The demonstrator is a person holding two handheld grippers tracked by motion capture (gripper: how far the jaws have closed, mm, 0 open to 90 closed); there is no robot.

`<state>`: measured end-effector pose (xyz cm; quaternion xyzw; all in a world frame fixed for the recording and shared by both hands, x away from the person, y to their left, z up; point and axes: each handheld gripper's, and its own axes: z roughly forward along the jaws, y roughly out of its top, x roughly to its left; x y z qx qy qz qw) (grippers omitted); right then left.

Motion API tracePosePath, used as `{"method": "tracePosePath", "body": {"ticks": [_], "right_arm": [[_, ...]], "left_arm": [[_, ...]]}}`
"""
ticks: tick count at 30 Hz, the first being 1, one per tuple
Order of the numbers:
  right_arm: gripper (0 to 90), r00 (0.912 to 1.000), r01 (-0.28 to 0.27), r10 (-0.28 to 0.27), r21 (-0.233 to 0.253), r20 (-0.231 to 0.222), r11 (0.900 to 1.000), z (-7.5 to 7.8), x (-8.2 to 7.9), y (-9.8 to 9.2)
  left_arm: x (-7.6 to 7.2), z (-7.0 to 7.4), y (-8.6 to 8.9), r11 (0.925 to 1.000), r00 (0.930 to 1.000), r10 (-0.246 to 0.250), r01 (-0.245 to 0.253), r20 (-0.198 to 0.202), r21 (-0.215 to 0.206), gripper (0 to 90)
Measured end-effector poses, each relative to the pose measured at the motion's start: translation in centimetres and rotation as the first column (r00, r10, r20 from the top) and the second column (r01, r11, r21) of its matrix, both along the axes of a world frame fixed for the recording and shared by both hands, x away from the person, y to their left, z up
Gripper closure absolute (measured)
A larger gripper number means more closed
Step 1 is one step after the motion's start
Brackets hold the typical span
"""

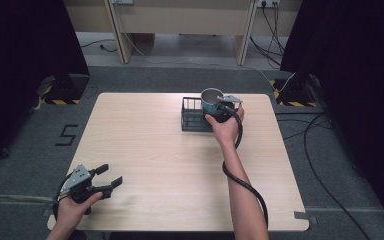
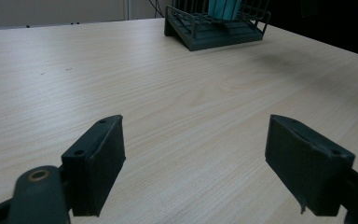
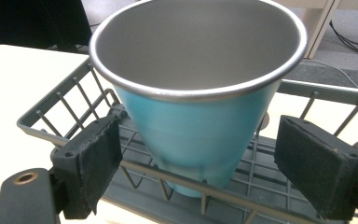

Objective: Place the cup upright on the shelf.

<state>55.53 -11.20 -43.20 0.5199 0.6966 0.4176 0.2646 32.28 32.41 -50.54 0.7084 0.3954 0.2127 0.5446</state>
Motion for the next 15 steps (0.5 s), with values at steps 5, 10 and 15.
{"method": "tracePosePath", "body": {"ticks": [5,10,15], "right_arm": [[15.8,1.0000,-0.005,0.005,-0.002,0.004,1.000,0.3,-0.8,-0.2],[15.8,1.0000,-0.006,0.006,-0.001,0.007,1.000,0.5,-1.2,-0.3],[15.8,0.9999,-0.008,0.008,-0.006,0.010,1.000,0.8,-1.8,-0.7]], "left_arm": [[0.0,0.0,0.0,1.0000,1.0000,0.000,0.000,0.000,0.001,19.3],[0.0,0.0,0.0,1.0000,1.0000,0.001,-0.001,0.001,0.002,19.3],[0.0,0.0,-0.1,1.0000,1.0000,0.002,-0.002,0.002,0.002,19.3]]}}
